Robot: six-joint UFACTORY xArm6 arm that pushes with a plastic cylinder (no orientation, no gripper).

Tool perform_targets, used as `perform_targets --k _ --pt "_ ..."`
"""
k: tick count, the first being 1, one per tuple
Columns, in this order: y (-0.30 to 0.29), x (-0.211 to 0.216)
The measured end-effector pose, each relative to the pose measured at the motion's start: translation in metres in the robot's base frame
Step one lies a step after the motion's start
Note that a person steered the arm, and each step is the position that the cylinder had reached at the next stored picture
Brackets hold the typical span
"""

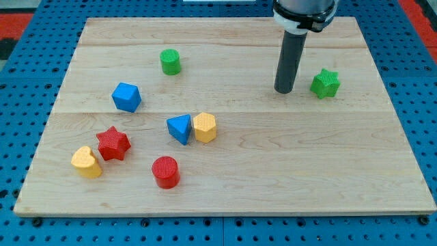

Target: Keep green blocks and yellow hexagon in a diagonal line

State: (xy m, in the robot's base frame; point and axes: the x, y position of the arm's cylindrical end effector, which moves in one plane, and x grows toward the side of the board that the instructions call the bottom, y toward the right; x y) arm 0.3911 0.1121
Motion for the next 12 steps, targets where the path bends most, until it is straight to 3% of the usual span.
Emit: perform_targets --k 2,3,4,6,7,8,10,12 --pt "-0.254 -0.001" --pt "-0.266 -0.04" --pt "-0.271 -0.101" --pt "-0.135 -0.018" --pt "-0.157 -0.031" --pt "-0.138 -0.048" --pt "-0.082 0.035" --pt "-0.104 0.071"
